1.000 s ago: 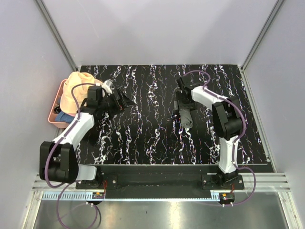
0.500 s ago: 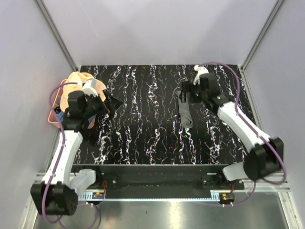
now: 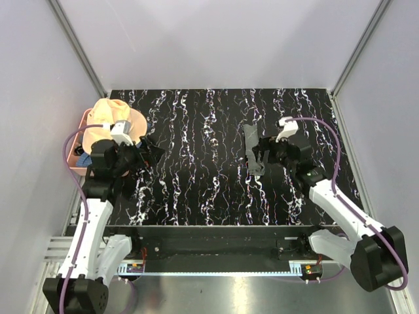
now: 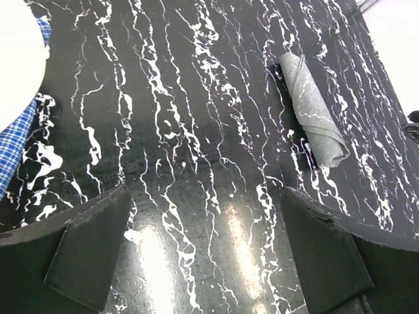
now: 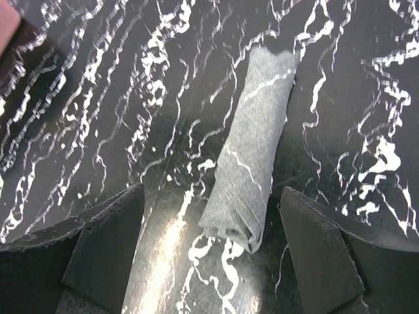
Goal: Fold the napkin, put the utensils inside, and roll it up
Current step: Roll the napkin with the utensil
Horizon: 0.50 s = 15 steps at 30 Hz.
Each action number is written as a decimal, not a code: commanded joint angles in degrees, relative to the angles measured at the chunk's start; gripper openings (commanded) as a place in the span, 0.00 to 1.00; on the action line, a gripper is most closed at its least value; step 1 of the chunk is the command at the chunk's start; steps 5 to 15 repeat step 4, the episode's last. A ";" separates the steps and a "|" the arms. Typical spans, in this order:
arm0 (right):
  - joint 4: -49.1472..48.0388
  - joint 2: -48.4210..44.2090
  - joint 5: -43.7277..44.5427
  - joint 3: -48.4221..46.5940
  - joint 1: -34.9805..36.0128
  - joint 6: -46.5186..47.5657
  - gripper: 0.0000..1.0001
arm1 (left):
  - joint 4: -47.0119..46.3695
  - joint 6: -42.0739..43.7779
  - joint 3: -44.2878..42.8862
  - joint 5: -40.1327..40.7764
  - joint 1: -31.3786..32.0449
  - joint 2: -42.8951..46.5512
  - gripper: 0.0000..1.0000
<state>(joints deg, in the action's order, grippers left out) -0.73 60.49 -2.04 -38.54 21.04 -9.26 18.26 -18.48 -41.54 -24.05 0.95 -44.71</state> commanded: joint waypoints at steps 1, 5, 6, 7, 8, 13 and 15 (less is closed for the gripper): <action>-6.21 -0.90 0.02 0.05 -0.12 -0.32 0.92 | -2.79 1.26 0.32 1.73 -0.16 1.81 0.99; -6.47 -0.64 -0.15 0.05 -0.12 -0.32 0.93 | -2.79 0.90 0.23 2.34 -0.16 2.17 0.99; -6.47 -0.64 -0.15 0.05 -0.12 -0.32 0.93 | -2.79 0.90 0.23 2.34 -0.16 2.17 0.99; -6.47 -0.64 -0.15 0.05 -0.12 -0.32 0.93 | -2.79 0.90 0.23 2.34 -0.16 2.17 0.99; -6.47 -0.64 -0.15 0.05 -0.12 -0.32 0.93 | -2.79 0.90 0.23 2.34 -0.16 2.17 0.99; -6.47 -0.64 -0.15 0.05 -0.12 -0.32 0.93 | -2.79 0.90 0.23 2.34 -0.16 2.17 0.99; -6.47 -0.64 -0.15 0.05 -0.12 -0.32 0.93 | -2.79 0.90 0.23 2.34 -0.16 2.17 0.99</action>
